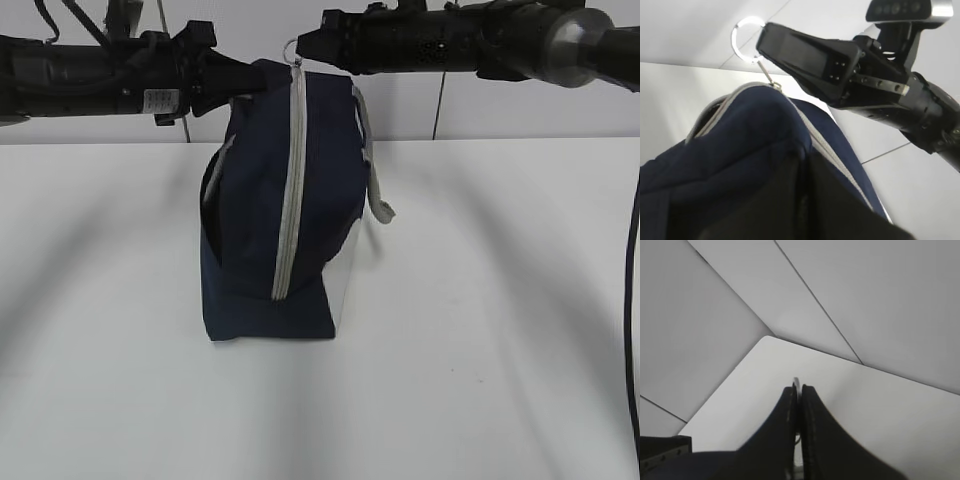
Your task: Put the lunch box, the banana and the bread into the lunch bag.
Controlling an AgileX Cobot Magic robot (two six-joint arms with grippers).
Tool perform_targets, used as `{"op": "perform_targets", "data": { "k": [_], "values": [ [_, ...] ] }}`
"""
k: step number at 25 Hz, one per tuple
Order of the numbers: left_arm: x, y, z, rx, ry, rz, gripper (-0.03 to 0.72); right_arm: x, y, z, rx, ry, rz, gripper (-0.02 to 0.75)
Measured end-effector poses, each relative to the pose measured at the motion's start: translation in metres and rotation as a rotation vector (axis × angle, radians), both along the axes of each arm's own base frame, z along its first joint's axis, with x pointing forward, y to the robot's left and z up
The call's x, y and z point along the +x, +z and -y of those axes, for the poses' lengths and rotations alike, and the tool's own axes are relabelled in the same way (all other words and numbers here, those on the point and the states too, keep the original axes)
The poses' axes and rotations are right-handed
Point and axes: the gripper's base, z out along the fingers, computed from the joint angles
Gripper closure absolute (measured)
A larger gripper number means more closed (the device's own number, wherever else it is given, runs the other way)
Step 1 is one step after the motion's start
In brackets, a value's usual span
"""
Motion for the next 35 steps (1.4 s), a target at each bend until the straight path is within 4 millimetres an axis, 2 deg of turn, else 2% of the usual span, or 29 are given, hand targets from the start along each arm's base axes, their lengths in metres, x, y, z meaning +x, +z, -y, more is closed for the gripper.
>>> {"op": "perform_targets", "data": {
  "k": [9,18,22,29,35],
  "values": [
    [-0.005,0.005,0.002,-0.023,-0.085,-0.016,0.670,-0.003,0.002,-0.004,0.044,0.057,0.042,0.754],
    [-0.007,0.014,0.005,0.024,-0.164,-0.022,0.671,0.007,-0.023,0.000,0.117,0.099,0.008,0.754],
    [-0.007,0.014,0.004,0.031,-0.174,-0.026,0.671,0.012,-0.024,-0.002,0.127,0.125,0.036,0.754],
    [-0.007,0.014,0.003,0.049,-0.184,-0.020,0.671,0.019,-0.039,-0.006,0.176,0.175,0.023,0.754],
    [-0.006,0.013,-0.005,0.057,-0.179,-0.021,0.671,0.022,-0.062,-0.007,0.211,0.192,-0.027,0.754]
  ]
}}
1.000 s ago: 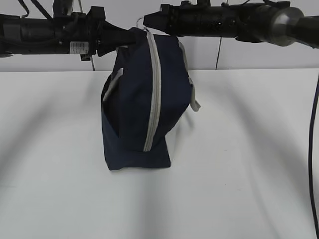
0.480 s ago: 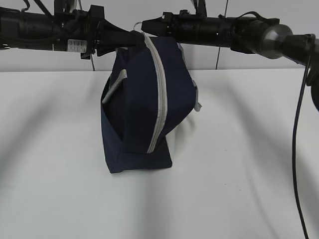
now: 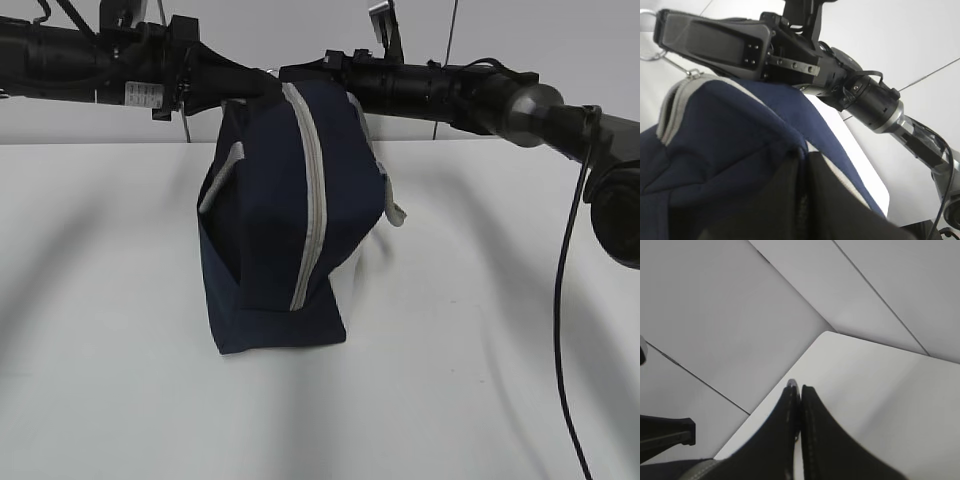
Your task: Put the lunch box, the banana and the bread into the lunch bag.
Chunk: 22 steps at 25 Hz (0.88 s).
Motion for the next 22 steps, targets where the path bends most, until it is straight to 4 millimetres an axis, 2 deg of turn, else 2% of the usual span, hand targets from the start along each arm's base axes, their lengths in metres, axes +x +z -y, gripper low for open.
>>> {"op": "perform_targets", "data": {
  "k": [7,22],
  "values": [
    [0.000,-0.001,-0.003,0.006,-0.001,0.000,0.671,0.002,-0.020,0.002,0.015,0.006,-0.043,0.753],
    [0.000,-0.002,-0.004,0.019,-0.004,-0.001,0.671,0.000,-0.029,0.002,-0.121,0.034,-0.045,0.750]
  ]
}}
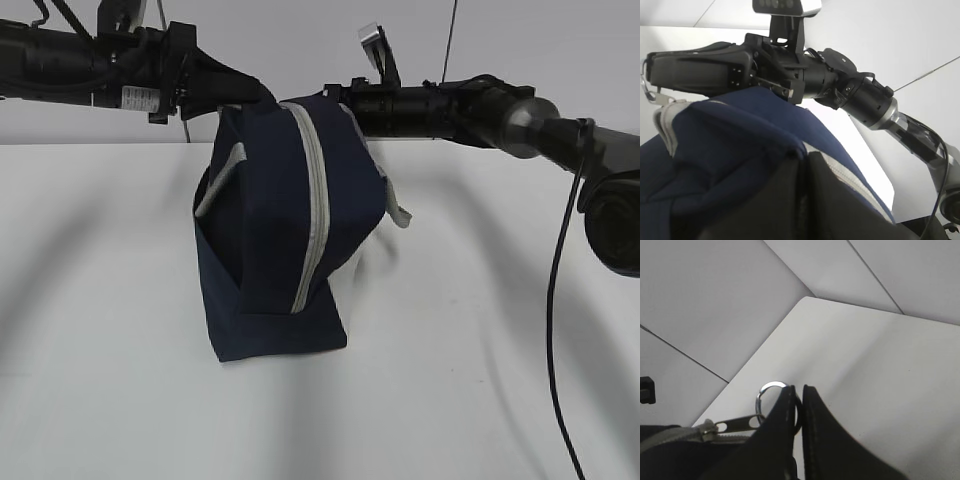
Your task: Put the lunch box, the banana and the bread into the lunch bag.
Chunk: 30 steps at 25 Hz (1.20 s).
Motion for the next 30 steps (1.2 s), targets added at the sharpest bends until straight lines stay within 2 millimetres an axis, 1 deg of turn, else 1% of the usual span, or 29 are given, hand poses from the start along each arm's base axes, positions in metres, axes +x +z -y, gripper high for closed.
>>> {"op": "perform_targets", "data": {
  "k": [6,9,11,13,15,16,17,20,21,23,26,30],
  "values": [
    [-0.001,0.001,0.000,-0.009,-0.007,-0.002,0.669,0.003,0.016,0.002,-0.035,0.010,0.070,0.727],
    [-0.003,0.002,0.003,-0.020,-0.029,-0.004,0.650,0.005,0.023,0.005,-0.098,0.005,0.123,0.678],
    [-0.002,0.002,0.002,-0.015,-0.020,0.000,0.609,0.005,0.027,0.007,-0.164,0.012,0.146,0.603],
    [-0.001,0.003,0.002,-0.006,-0.003,0.006,0.535,0.004,0.032,0.008,-0.212,0.015,0.159,0.484],
    [0.000,0.005,0.002,0.002,0.016,0.014,0.435,0.003,0.042,0.010,-0.225,0.011,0.167,0.386],
    [0.000,0.005,0.002,0.003,0.018,0.015,0.395,0.002,0.049,0.011,-0.228,0.010,0.179,0.356],
    [0.000,0.005,0.002,0.004,0.020,0.017,0.374,0.001,0.056,0.011,-0.225,0.010,0.187,0.337],
    [0.001,0.007,-0.003,0.008,0.036,0.024,0.344,-0.005,0.085,0.013,-0.218,0.010,0.233,0.318],
    [0.001,0.010,-0.006,0.010,0.045,0.030,0.341,-0.009,0.098,0.013,-0.216,0.011,0.249,0.316],
    [0.001,0.017,-0.014,0.020,0.080,0.045,0.340,-0.016,0.116,0.014,-0.219,0.011,0.268,0.313],
    [-0.003,0.034,-0.026,0.074,0.145,0.066,0.340,-0.031,0.134,0.015,-0.232,0.021,0.264,0.312],
    [-0.013,0.049,-0.034,0.200,0.201,0.065,0.340,-0.052,0.146,0.019,-0.252,0.007,0.228,0.323]
  ]
}}
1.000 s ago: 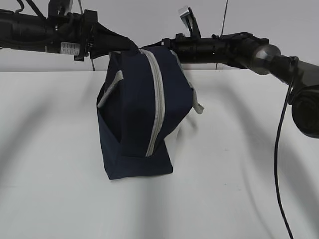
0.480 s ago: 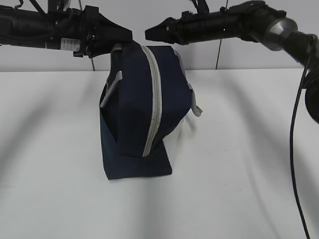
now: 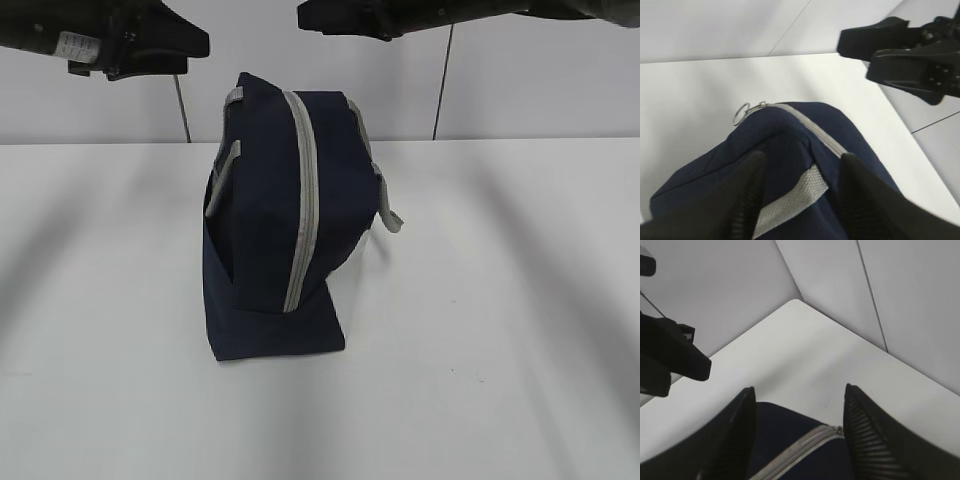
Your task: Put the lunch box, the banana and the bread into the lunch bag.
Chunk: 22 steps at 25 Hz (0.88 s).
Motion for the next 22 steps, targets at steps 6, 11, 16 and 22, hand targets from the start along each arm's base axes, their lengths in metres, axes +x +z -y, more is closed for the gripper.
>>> {"op": "perform_targets", "data": {
  "k": [6,11,16,22],
  "values": [
    [-0.024,0.026,-0.012,0.160,0.071,-0.034,0.384,-0.049,0.024,0.008,-0.032,-0.041,-0.020,0.332],
    [-0.052,0.040,-0.020,0.287,0.044,-0.114,0.398,-0.098,0.041,0.020,-0.075,-0.152,0.012,0.333],
    [-0.082,0.058,-0.029,0.376,0.076,-0.171,0.417,-0.151,0.051,0.026,-0.121,-0.277,0.069,0.333],
    [-0.136,0.069,-0.041,0.446,0.136,-0.161,0.433,-0.208,0.039,0.016,-0.194,-0.371,0.124,0.333]
  ]
}}
